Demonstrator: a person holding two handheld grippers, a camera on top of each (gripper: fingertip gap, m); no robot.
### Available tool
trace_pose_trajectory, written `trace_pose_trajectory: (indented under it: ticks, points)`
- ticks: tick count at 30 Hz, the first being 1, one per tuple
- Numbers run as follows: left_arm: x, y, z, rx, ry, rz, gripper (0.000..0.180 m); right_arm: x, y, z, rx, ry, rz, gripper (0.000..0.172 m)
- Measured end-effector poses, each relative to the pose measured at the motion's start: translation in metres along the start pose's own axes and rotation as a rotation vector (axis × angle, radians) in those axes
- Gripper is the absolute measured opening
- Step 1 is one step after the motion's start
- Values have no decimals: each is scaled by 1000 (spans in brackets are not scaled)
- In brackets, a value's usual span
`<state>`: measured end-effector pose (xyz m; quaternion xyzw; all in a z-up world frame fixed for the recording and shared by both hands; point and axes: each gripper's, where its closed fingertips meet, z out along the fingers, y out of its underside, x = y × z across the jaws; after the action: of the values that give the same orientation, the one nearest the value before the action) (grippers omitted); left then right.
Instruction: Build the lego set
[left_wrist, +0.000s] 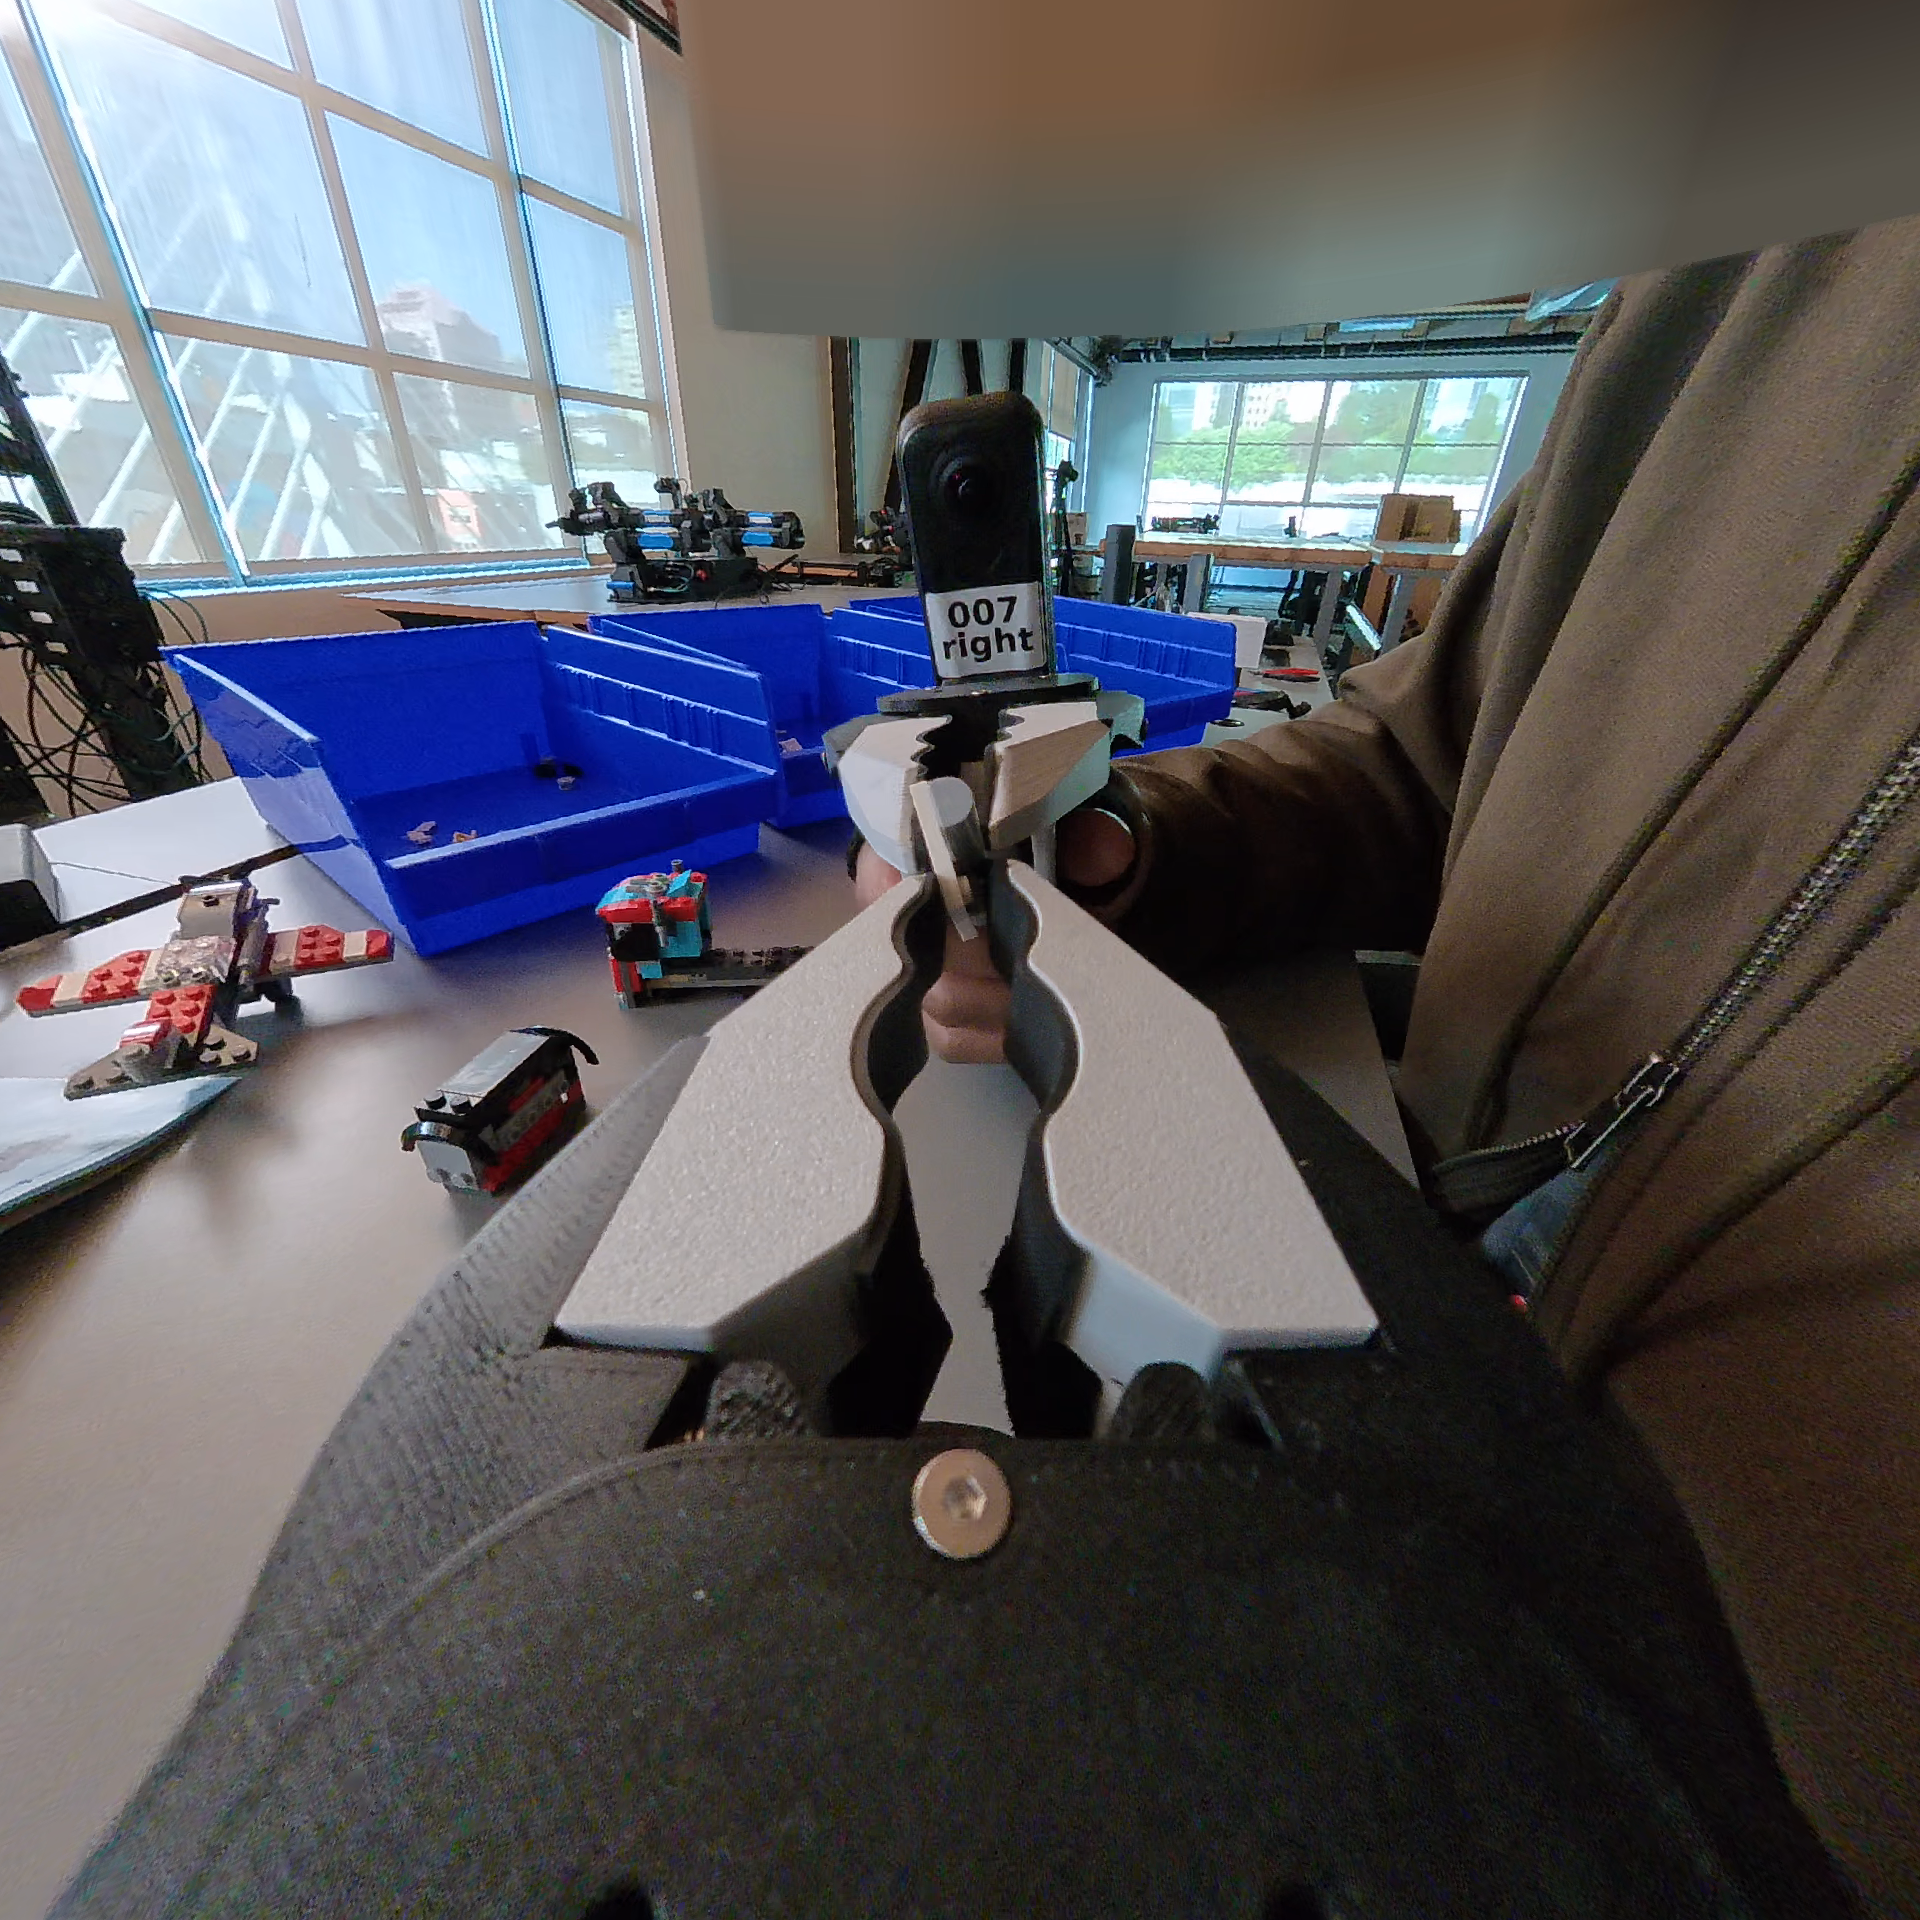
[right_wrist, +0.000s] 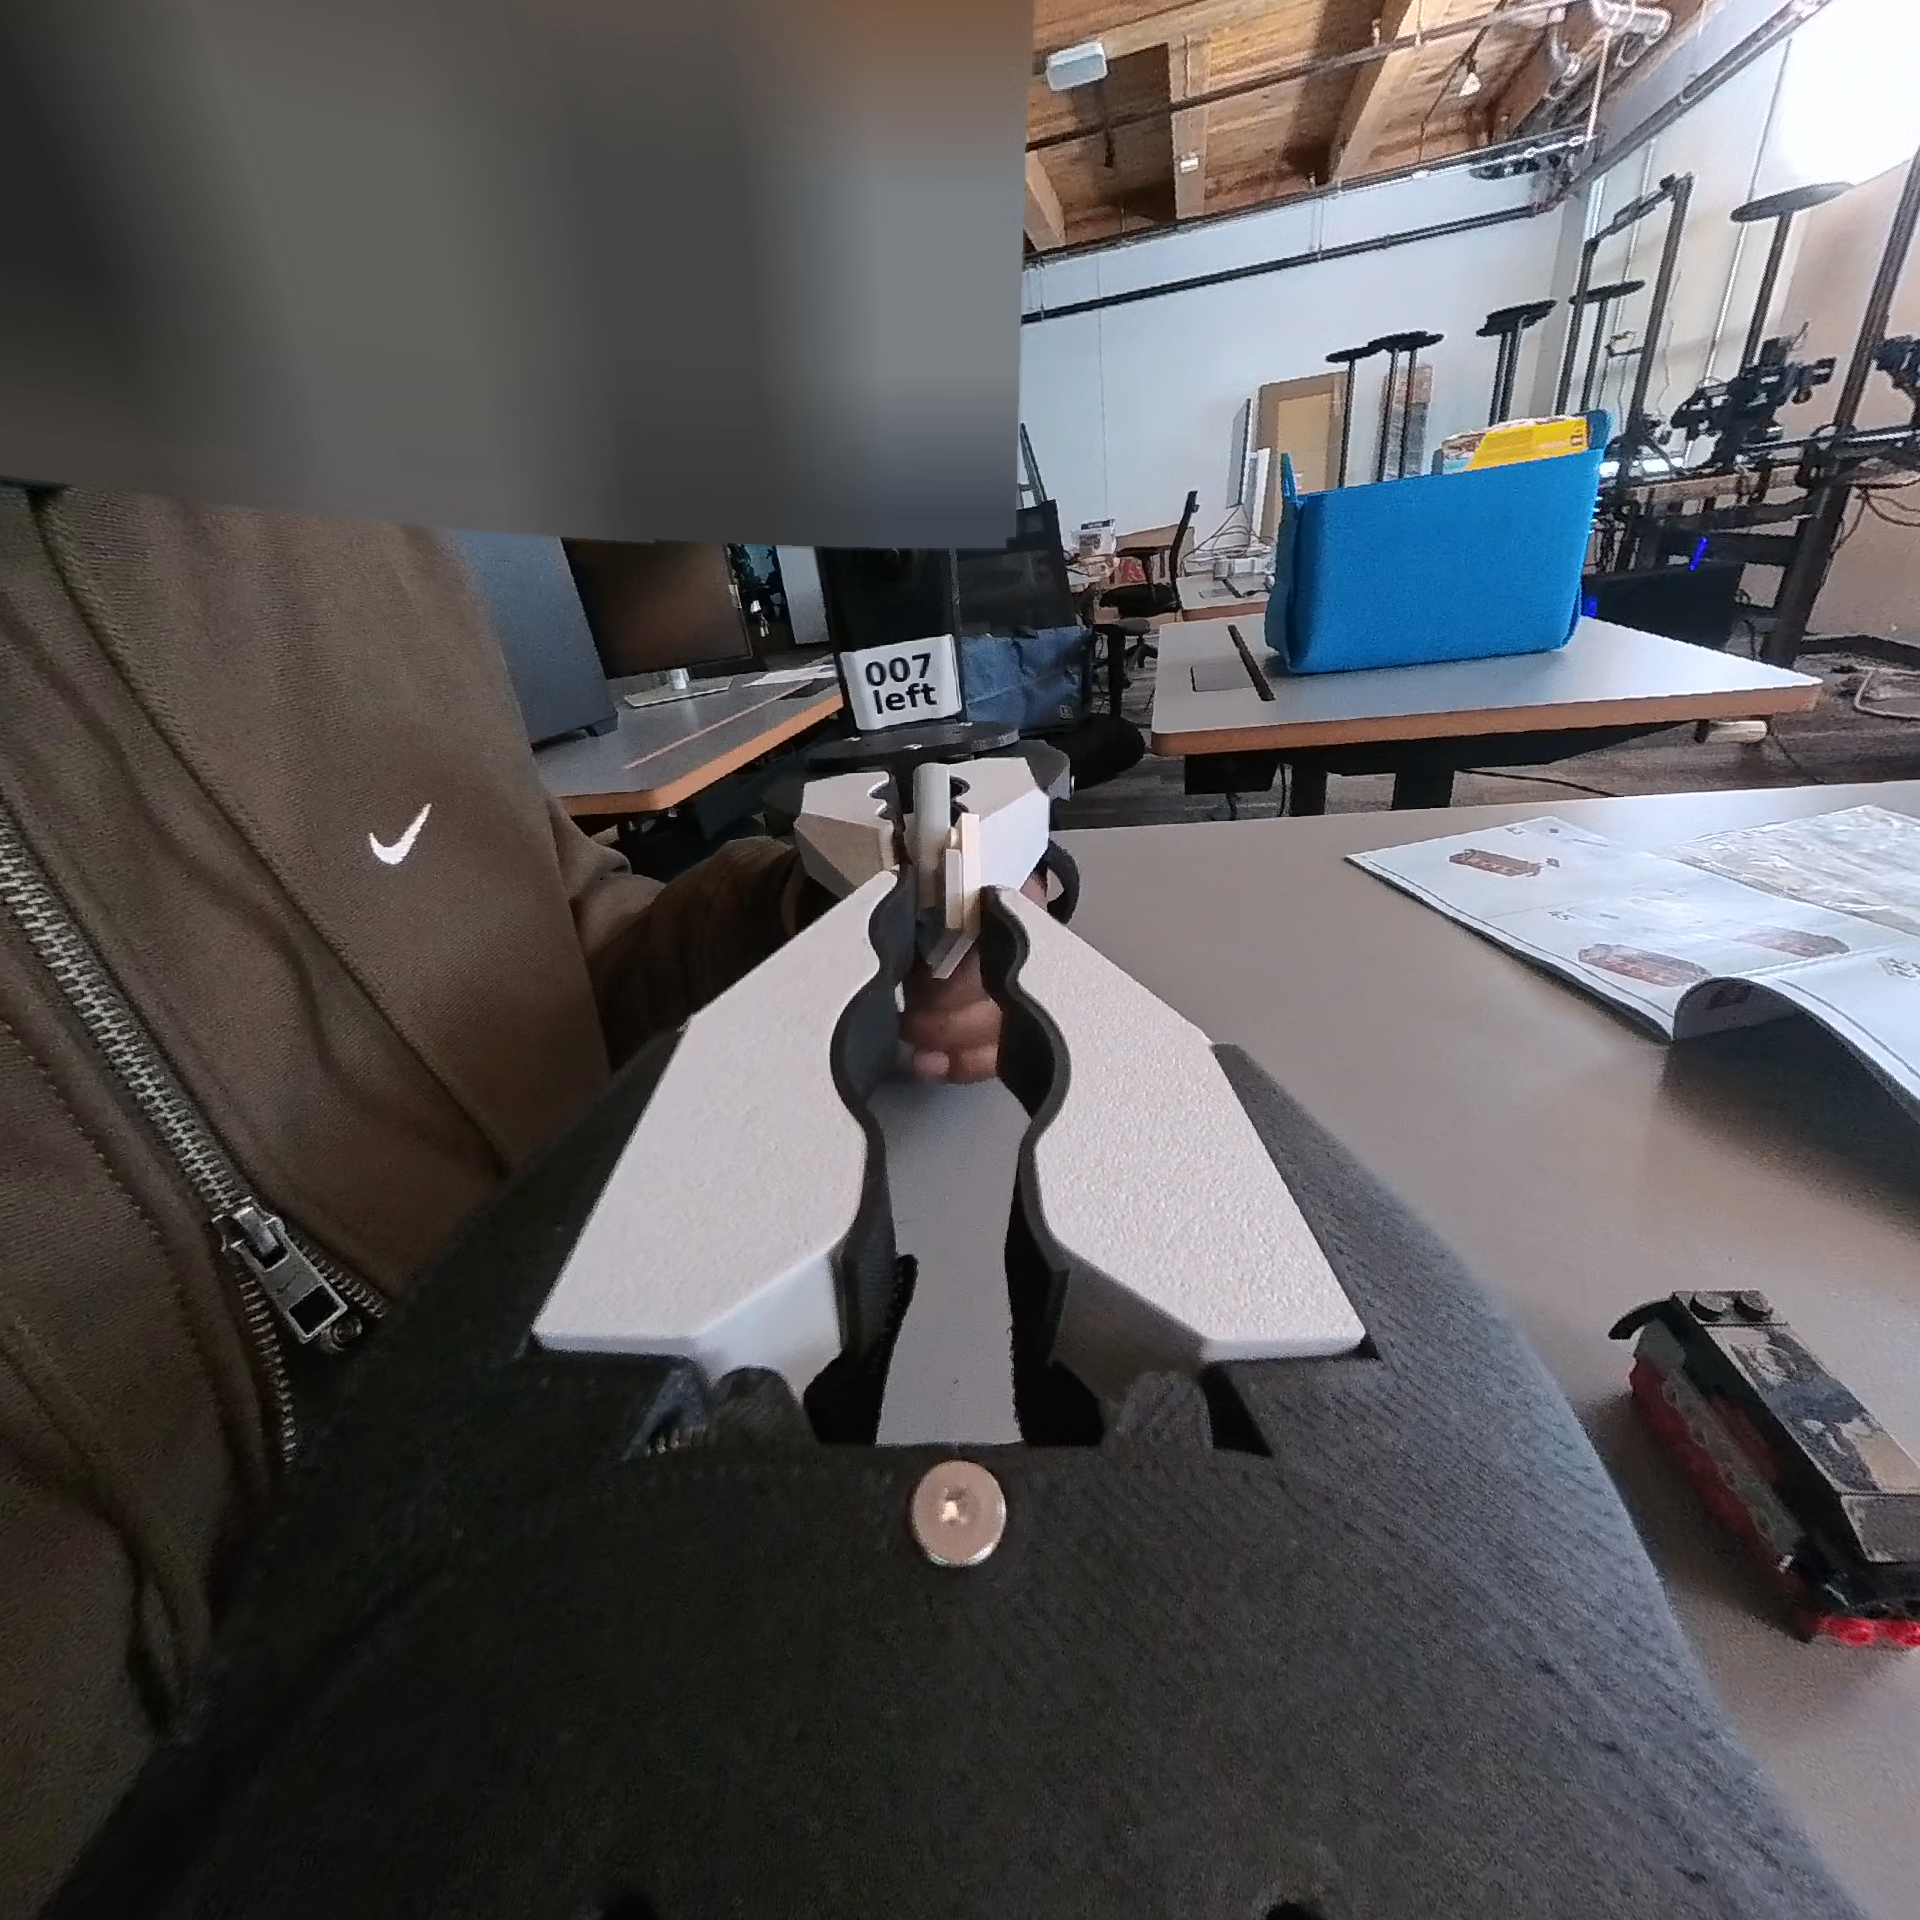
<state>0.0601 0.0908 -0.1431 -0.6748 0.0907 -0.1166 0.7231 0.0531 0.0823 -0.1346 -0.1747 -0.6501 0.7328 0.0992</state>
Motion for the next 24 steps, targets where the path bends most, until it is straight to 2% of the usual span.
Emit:
trace_pose_trajectory:
  ticks: [8, 11, 14, 15, 19, 24]
  points:
    - [-2, 1, 0, -2, 0, -31, 8, 3, 1, 0, -8, 9, 9, 12]
    - [-8, 0, 1, 22, -15, -106, 9, 10, -3, -1, 26, 43, 54, 13]
    - [-21, -4, -4, 71, -56, -190, 9, 19, -15, -7, 98, 65, 137, 29]
    - [-21, -7, -6, 93, -43, -222, 9, 23, -17, -9, 115, 76, 162, 29]
    - [-25, -10, -8, 139, -15, -331, 8, 31, -15, -10, 112, 102, 217, 28]
    - [-21, -8, -4, 137, 10, -353, 8, 28, -5, -3, 63, 111, 207, 20]
